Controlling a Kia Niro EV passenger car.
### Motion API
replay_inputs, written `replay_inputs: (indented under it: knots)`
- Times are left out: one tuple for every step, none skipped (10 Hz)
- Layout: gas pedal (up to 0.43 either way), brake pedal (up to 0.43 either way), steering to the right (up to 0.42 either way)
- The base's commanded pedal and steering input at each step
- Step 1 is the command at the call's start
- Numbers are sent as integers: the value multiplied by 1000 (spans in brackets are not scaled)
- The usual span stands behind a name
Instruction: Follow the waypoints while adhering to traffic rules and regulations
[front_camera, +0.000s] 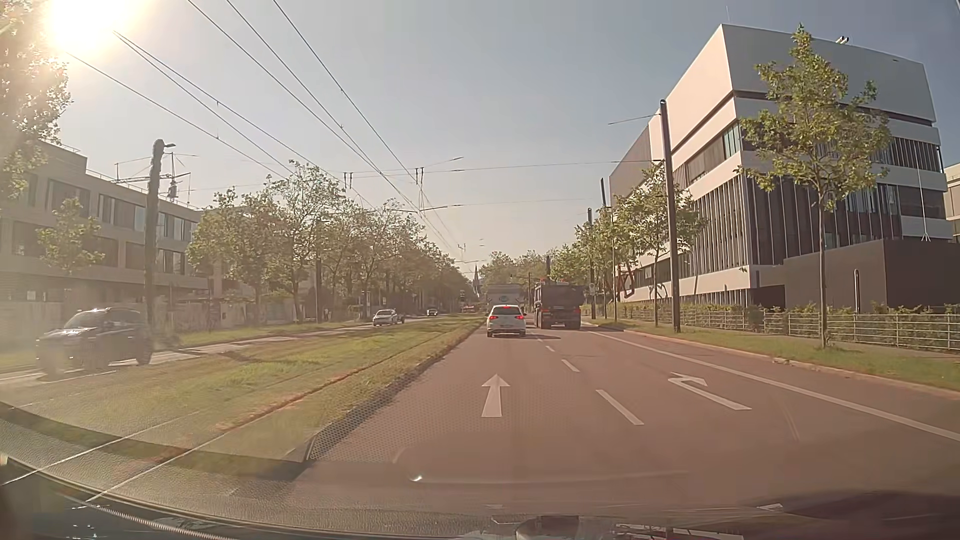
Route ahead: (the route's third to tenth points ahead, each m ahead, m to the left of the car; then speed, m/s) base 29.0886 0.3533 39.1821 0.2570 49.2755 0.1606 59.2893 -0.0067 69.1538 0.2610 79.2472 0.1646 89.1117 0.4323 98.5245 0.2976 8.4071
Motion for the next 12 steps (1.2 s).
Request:
replay_inputs:
  knots:
    - [0, 0, 2]
    - [0, 0, 0]
    - [0, 0, 0]
    - [0, 0, 0]
    - [0, 0, 0]
    - [0, 0, 0]
    - [0, 0, 0]
    - [0, 0, 0]
    - [0, 0, 0]
    - [0, 0, 0]
    - [0, 0, 0]
    - [0, 0, 0]
